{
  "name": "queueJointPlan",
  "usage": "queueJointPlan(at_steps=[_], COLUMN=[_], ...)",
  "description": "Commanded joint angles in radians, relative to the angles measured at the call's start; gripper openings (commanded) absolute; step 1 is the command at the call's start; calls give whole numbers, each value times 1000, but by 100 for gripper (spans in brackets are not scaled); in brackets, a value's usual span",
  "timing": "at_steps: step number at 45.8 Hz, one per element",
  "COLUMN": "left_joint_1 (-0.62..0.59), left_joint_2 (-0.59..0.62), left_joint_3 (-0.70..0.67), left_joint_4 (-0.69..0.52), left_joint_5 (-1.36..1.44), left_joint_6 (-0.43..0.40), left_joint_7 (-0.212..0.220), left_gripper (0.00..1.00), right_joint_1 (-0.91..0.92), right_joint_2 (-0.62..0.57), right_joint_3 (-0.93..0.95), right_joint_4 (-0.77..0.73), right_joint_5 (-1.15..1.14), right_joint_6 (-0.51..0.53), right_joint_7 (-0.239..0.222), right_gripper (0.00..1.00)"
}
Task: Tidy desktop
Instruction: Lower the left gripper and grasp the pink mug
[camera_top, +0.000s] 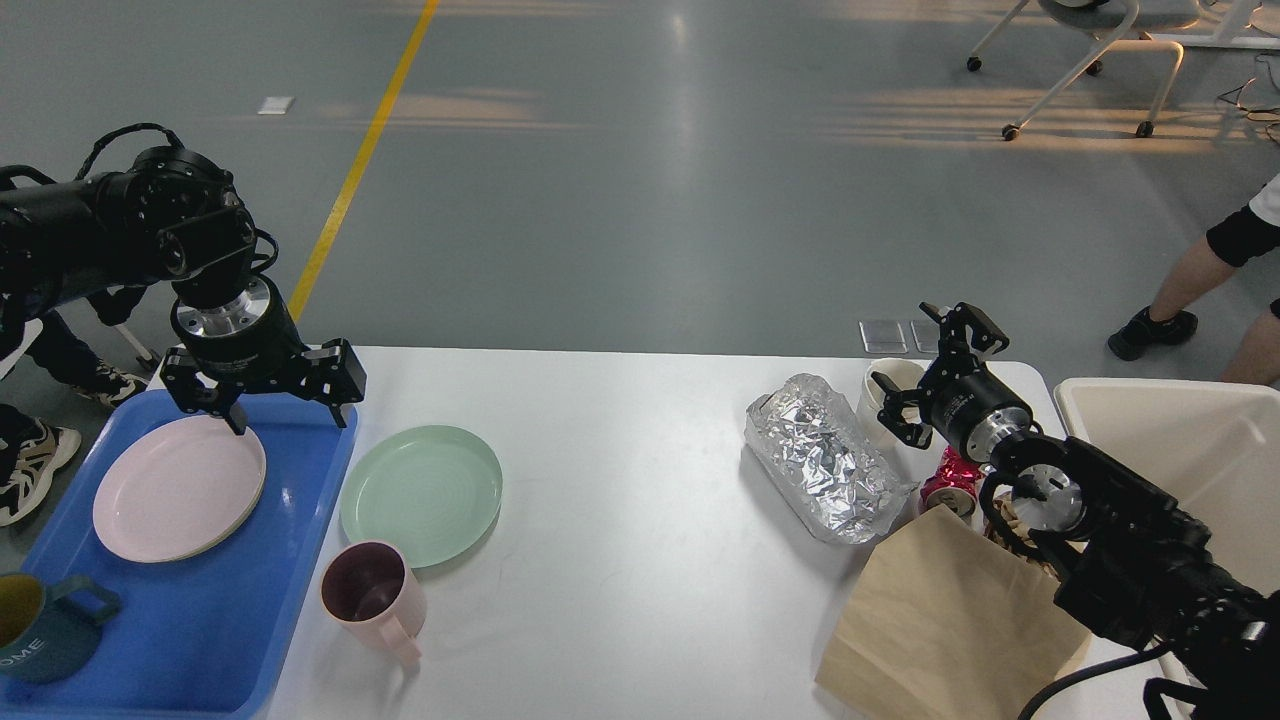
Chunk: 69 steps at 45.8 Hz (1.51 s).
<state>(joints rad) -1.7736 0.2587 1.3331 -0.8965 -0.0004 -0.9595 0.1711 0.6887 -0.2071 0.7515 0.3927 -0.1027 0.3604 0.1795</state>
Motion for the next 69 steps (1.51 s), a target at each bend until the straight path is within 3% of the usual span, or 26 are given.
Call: queueJointPlan(at_steps=[1,18,37,64,69], left_joint_1=[-56,-40,227,327,345], left_joint_2=[1,-4,-38,-88,-90], left_joint_3=[12,43,-71,-115,-115], left_joint_4=[-179,-177,45,131,148], left_joint_5=[-9,-7,-6,-6,-7], left_joint_6=[0,0,0,0,0], left_joint_7=[-9,-9,5,7,7], left_gripper=[96,96,96,96,90], right_joint_1=[0,0,0,0,0], right_joint_2=[0,0,0,0,0], right_joint_3=[0,0,0,0,0], right_joint_4=[0,0,0,0,0], right_joint_5=[0,0,0,0,0], right_joint_6=[0,0,0,0,0], right_joint_7=[0,0,0,0,0], right_gripper=[100,100,100,100,100])
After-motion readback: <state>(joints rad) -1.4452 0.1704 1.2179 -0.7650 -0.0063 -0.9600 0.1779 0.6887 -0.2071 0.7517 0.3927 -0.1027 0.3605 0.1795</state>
